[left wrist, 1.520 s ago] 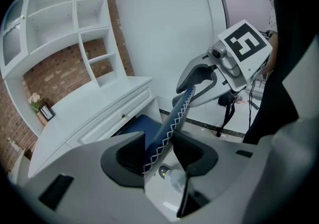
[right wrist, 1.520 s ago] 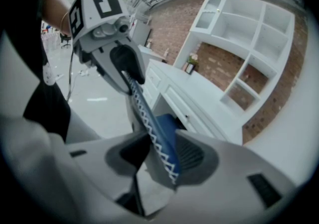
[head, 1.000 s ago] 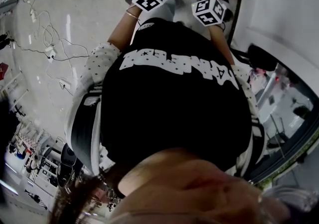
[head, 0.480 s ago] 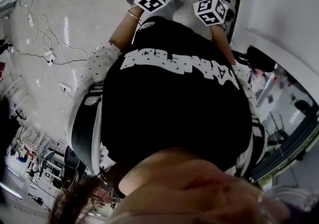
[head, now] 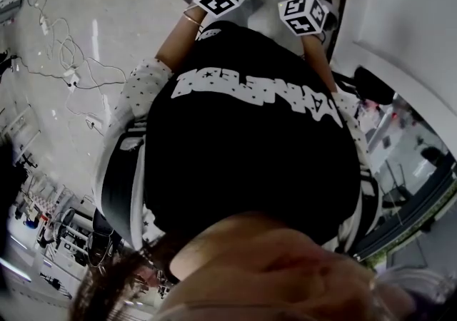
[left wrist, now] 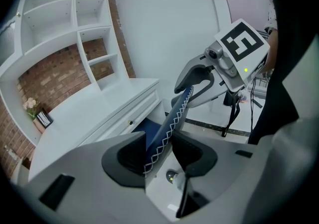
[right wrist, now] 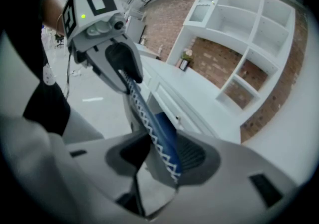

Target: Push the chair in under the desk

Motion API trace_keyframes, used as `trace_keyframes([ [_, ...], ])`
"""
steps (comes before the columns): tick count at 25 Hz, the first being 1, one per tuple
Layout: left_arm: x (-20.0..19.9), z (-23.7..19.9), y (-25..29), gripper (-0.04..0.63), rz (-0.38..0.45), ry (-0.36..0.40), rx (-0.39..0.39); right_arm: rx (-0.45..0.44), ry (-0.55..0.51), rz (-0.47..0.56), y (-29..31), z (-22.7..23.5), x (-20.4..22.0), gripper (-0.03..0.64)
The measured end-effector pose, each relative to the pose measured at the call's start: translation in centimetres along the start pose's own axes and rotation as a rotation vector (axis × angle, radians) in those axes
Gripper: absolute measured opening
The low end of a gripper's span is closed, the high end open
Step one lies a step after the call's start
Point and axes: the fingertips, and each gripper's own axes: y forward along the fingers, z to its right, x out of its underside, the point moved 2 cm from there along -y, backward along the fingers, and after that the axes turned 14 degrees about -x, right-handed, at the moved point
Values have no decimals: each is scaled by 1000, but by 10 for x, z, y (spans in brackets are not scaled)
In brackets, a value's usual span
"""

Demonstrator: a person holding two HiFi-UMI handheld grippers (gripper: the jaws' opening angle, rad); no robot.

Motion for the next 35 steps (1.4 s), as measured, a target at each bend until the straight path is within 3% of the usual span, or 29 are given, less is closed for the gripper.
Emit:
trace_keyframes([
  [35, -11, -21, 23, 195, -21, -4, 6, 1, 6, 9, 13, 31, -6, 173],
])
